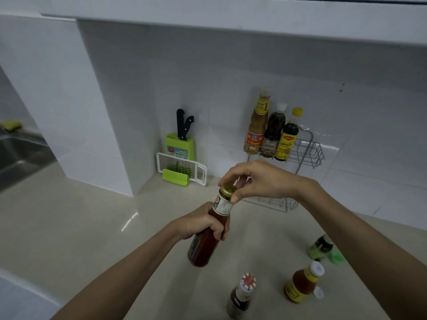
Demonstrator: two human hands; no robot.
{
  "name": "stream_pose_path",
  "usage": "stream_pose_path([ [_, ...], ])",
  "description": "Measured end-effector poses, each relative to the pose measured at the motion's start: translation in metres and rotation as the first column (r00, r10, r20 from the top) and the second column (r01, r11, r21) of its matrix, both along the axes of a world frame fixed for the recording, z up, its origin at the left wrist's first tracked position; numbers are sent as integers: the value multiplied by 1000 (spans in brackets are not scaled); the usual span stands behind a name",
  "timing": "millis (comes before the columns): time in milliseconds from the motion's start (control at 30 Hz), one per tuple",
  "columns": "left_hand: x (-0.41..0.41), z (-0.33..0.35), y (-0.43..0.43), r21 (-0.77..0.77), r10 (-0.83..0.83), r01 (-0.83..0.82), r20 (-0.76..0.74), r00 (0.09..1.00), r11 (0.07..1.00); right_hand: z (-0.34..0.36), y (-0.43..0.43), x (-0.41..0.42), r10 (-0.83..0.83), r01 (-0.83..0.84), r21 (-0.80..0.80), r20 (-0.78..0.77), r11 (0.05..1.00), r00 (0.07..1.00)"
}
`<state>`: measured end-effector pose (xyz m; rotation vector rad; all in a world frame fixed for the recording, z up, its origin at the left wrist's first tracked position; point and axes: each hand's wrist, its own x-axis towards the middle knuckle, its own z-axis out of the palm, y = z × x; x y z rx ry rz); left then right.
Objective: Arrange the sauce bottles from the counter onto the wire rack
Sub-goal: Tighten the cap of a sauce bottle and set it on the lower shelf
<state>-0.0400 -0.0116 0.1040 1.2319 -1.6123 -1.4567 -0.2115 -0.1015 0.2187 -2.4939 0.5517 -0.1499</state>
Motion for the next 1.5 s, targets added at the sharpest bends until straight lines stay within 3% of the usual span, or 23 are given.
stream_pose_path([
  [67,1,2,0,-6,-2,2,8,1000,1000,-6,6,0,11,-22,-229,-50,973,999],
  [167,3,9,-2,32,-156,156,-12,988,987,-21,18,2,75,-104,-575,-73,812,994],
  [233,-1,12,-4,42,-211,211,1,977,977,-27,19,2,96,-102,-682,-47,724,994],
  [300,-7,7,-6,24,-60,59,12,998,998,-32,17,3,53,-24,-694,21,720,998],
  [367,-12,-4,-7,-61,213,-209,81,974,976,-41,17,8,-66,109,-668,90,736,994],
  [433,-15,-14,-8,-171,438,-407,228,870,897,-56,21,15,-245,273,-618,133,737,960],
  [567,-26,-28,-4,-326,606,-511,462,648,795,-84,27,23,-535,550,-418,164,723,829],
  [700,-34,-28,-5,-414,678,-541,521,518,732,-82,24,26,-647,632,138,169,763,744],
  [767,-29,-18,-11,-364,633,-520,497,594,773,-72,14,27,-678,618,286,219,732,701],
  [867,-10,-3,-18,-155,392,-360,306,868,920,-51,-7,23,-690,591,367,264,718,674],
  [933,4,-5,-16,-43,254,-251,219,942,967,-36,-21,20,-669,553,393,286,735,685],
  [1033,9,-20,-16,23,187,-192,125,974,981,-19,-40,15,-646,511,415,312,752,697],
  [1133,2,-35,-27,-4,290,-290,4,957,957,-22,-44,10,-688,527,467,297,710,662],
  [1267,-7,-57,-46,-15,361,-360,28,932,933,-70,-33,-10,-641,515,479,137,710,756],
  [1400,-16,-65,-85,-33,294,-294,189,937,955,-104,-53,-18,-768,563,573,199,595,609],
  [1500,-5,-69,-126,-7,199,-208,309,930,978,-120,-76,-14,-805,671,447,281,591,522],
])
